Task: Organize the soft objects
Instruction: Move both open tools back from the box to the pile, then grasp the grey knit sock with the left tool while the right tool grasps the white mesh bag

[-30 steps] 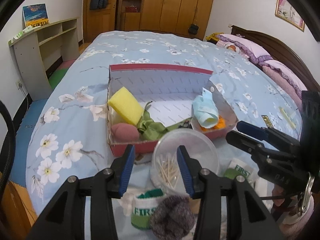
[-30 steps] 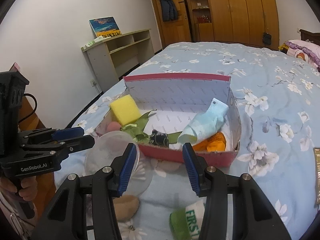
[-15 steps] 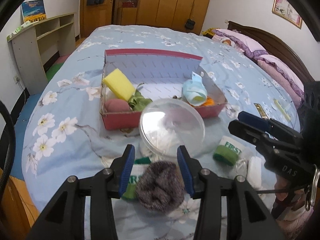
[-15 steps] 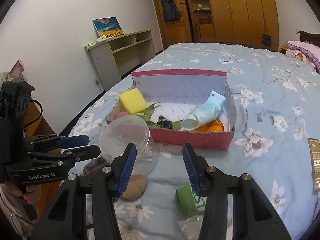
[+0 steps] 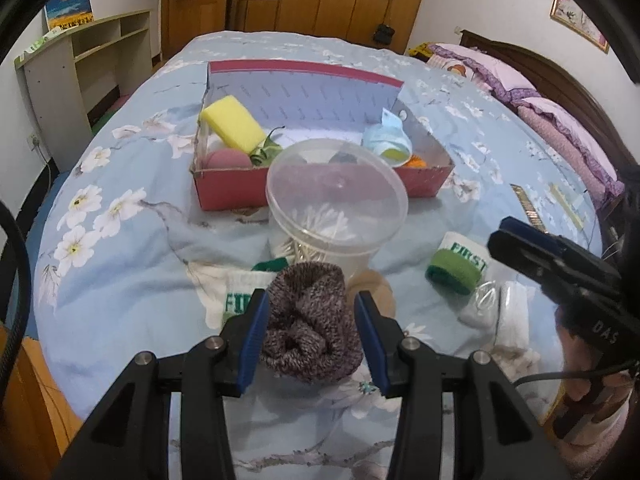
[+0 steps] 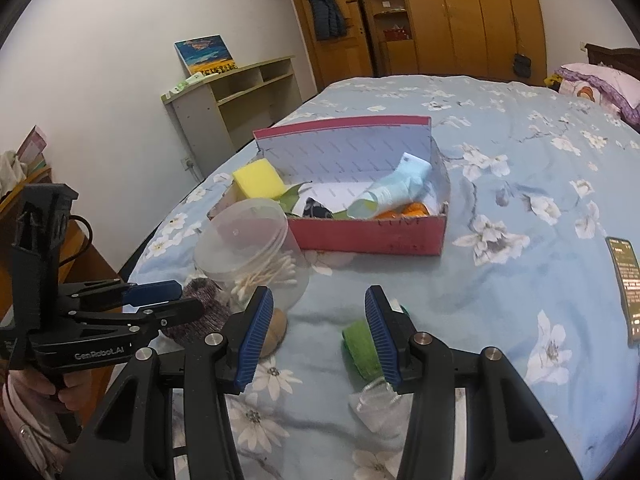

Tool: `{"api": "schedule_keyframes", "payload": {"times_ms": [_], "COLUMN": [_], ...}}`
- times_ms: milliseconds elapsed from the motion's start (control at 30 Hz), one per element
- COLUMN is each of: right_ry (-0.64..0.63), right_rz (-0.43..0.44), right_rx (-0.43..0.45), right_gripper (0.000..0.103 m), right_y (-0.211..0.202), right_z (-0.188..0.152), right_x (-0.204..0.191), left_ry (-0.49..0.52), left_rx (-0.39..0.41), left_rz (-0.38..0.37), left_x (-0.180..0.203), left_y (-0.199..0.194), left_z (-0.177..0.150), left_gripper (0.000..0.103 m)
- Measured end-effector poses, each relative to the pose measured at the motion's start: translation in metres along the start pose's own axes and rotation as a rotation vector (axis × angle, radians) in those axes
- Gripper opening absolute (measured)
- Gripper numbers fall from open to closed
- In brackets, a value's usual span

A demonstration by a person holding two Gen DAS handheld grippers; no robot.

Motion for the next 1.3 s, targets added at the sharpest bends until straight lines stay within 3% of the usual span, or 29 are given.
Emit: {"api": "schedule_keyframes", "payload": {"times_ms": [267,433,833,900,1067,1300], "right_ry": [0.038,0.044,0.065,0.071,0.09,0.106], "right_rz": [-0.006,-0.011,-0.023,-0.027,-0.04,-0.064], "right_rx": [-0.016,-0.026,-0.034,-0.037,-0.046,-0.046], "right_gripper": [0.049,0.049,0.049,0.049,0.049,0.049], "right_y": [-0.001,0.0,-0.008,-0.008,-0.008,-0.011], "right_z": [-0.013,-0.018,-0.032,-0.035,-0.041,-0.046], "right_x": [0.013,0.018,0.031,0.034,0.042,0.051], "left_ry": [0.018,0.014,-0.007,0.002,0.023,0.037], "left_rx": [0.019,0.032,0.024,0.037,0.055,0.078], "left_rz": [0.085,0.116,0.08,0.081,0.066,0.034], "left_x": [-0.001,-0.004,0.007,0.009,0.014,0.019], "left_y": [0.004,0.005,0.013,0.011,0.007,-0.003], "left_z": [-0.01,-0.013,-0.021,-0.021,-0.024,-0.024], "left_gripper": [0.047,0.056,0.057,0.054,0.033,0.028]}}
Point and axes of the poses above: each gripper's, at about its wrist camera, not at the fingertips, and y roughly the way its jaws point, x to its right, z to its top, the point moved 5 cm from there along y, roughly the way its jaws point, and after that the axes turned 1 degree about -z, right-handed, at the moved point
